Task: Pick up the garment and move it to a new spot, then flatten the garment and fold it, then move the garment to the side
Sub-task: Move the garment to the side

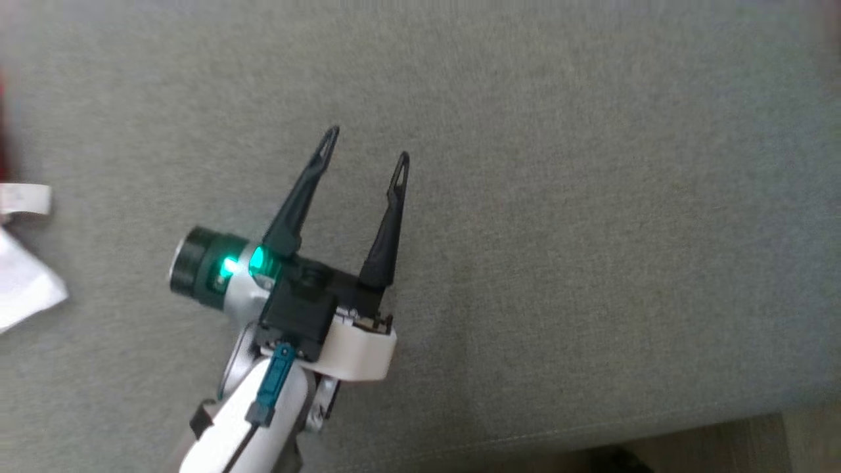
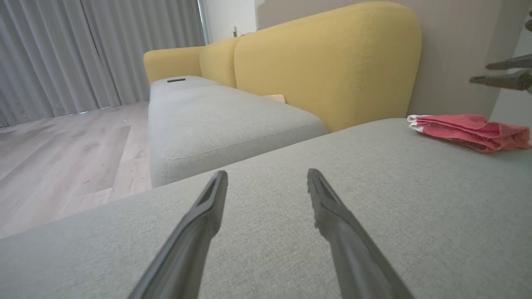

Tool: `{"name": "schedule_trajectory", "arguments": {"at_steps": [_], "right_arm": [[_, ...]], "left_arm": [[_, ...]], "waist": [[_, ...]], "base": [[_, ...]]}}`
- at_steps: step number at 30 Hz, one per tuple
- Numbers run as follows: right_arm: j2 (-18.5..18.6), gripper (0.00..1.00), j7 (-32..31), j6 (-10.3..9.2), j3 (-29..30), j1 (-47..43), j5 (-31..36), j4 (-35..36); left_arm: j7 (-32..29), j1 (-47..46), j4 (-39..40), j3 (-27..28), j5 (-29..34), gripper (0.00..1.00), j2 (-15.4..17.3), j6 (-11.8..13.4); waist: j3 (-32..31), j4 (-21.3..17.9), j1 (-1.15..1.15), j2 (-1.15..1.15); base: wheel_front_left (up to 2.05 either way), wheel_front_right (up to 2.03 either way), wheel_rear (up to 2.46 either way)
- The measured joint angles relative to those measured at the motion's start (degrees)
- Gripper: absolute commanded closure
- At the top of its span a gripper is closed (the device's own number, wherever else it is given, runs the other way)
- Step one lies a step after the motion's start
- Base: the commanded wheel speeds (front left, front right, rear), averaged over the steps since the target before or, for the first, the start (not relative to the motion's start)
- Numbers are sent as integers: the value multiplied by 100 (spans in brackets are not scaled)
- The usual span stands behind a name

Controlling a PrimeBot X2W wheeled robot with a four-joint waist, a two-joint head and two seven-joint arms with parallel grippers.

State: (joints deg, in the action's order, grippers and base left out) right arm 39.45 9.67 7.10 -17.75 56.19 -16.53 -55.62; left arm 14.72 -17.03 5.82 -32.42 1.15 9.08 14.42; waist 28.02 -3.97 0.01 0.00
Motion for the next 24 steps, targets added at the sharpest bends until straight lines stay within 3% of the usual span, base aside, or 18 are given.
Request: {"name": "schedule_trajectory", "arguments": {"at_steps": [4, 7, 16, 24], "right_arm": [[-888, 0, 172, 0, -33, -684, -49, 54], [-1329, 0, 292, 0, -130, -1257, -233, 148], [-2178, 0, 454, 0, -422, -2464, -724, 604], [-2666, 0, 461, 0, 14, -3666, -591, 2148]], "left_arm": [[0, 447, -192, 20, -183, 0, 8, 131], [0, 901, -321, 65, -292, 0, 16, 207], [0, 1746, -589, 457, -570, 0, 46, 309], [0, 2434, -651, 1117, -735, 0, 8, 323]], "waist": [[-508, 91, 0, 0], [-952, 169, 0, 0], [-2124, 398, -1, 0], [-2981, 552, -1, 0]], "base": [[0, 0, 0], [0, 0, 0], [0, 0, 0], [0, 0, 0]]}}
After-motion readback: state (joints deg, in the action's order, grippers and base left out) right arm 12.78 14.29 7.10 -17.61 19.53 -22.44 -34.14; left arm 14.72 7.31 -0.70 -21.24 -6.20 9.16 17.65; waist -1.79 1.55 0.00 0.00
